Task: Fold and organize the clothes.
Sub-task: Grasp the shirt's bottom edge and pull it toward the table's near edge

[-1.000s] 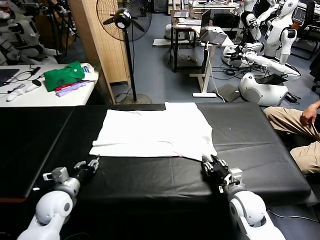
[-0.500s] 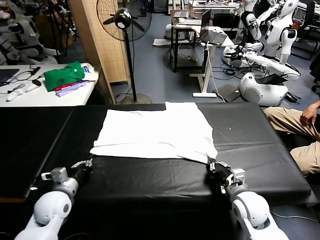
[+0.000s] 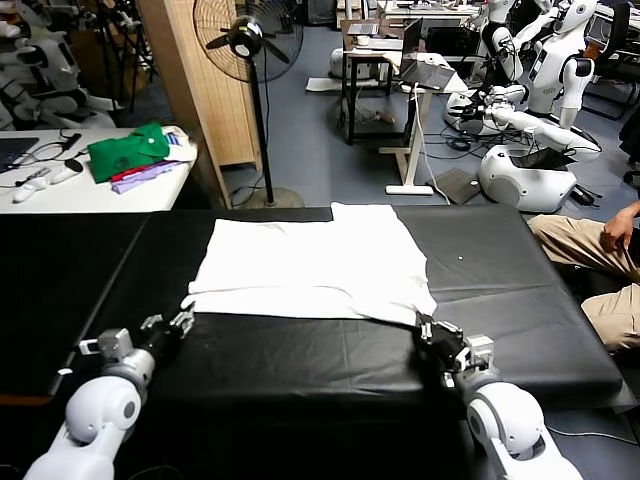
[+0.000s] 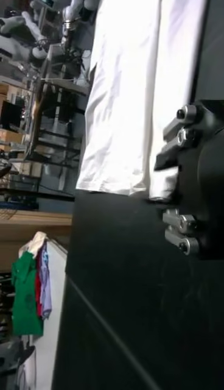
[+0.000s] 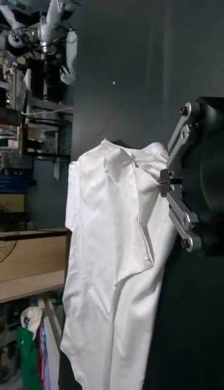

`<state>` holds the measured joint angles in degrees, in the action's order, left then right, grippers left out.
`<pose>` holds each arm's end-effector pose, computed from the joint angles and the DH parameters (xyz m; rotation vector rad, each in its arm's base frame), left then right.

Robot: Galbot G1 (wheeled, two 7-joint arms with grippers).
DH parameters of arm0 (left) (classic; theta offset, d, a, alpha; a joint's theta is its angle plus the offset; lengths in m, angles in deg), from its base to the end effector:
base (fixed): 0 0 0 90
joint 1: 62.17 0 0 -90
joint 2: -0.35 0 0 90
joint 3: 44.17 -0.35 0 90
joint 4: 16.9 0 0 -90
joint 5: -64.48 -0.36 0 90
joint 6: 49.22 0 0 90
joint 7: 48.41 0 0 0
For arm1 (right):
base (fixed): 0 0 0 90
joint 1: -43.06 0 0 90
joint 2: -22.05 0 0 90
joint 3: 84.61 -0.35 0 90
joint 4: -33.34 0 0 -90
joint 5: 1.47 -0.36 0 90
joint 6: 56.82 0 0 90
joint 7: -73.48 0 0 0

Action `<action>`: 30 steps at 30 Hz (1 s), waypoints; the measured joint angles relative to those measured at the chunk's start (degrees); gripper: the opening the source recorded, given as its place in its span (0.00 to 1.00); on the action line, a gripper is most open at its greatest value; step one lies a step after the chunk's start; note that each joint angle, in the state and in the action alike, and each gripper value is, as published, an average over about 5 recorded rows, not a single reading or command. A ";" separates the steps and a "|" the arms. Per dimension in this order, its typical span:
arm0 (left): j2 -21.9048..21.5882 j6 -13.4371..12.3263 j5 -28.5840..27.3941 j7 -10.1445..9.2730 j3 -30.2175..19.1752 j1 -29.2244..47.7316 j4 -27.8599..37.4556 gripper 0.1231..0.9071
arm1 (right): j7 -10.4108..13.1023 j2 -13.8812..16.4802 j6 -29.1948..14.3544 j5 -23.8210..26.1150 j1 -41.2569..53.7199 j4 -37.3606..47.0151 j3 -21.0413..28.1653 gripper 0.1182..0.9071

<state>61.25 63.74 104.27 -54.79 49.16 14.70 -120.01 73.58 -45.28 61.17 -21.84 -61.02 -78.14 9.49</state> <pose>0.2899 0.1483 -0.2982 0.0169 -2.7191 0.2063 0.2729 -0.0620 -0.2855 0.2731 -2.7188 0.0708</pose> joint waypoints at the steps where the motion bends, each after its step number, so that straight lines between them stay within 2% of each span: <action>1: 0.10 0.01 0.07 0.02 -0.11 0.20 0.26 0.84 | 0.00 -0.01 0.01 0.00 -0.01 -0.04 -0.02 0.00; 3: 0.26 -0.03 0.18 0.21 -0.28 0.38 0.57 0.81 | 0.00 -0.01 0.03 0.00 -0.01 -0.07 -0.08 0.00; 5: 0.33 -0.11 0.22 0.47 -0.40 0.38 0.64 0.72 | 0.00 0.00 0.08 0.00 0.00 -0.07 -0.12 0.00; 11: 0.33 -0.10 -0.43 0.56 -0.66 0.54 0.59 0.30 | 0.55 0.35 1.53 -0.48 0.09 -0.13 -0.11 0.00; 13: 0.32 0.02 -1.09 0.20 -0.69 0.51 0.60 0.15 | 1.46 0.69 2.81 -1.33 0.04 -0.38 -0.10 0.00; 15: 0.23 0.32 -1.83 -0.43 -0.63 0.19 0.40 0.05 | 2.97 1.24 4.68 -3.01 -0.28 -0.95 -0.22 0.00; 18: -0.36 1.51 -2.38 -2.01 -0.15 -1.14 -0.81 0.01 | 5.22 2.57 7.67 -6.17 -1.16 -2.44 -0.77 0.00; 22: -2.00 3.31 -2.73 -3.93 0.92 -5.01 -5.18 0.01 | 6.76 4.85 10.80 -8.72 -3.59 -5.59 -2.06 0.00; 26: -3.96 4.12 -4.03 -4.63 2.21 -10.71 -11.33 0.01 | 7.73 6.23 13.48 -9.13 -7.93 -9.34 -3.83 0.00; 30: -5.38 4.28 -5.28 -4.66 3.80 -16.43 -16.64 0.01 | 8.34 6.29 14.21 -9.08 -12.93 -12.95 -5.68 0.00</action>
<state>55.87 68.02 98.99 -59.45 52.96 -1.74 -136.65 81.92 -38.99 75.38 -30.92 -73.94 -91.09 3.82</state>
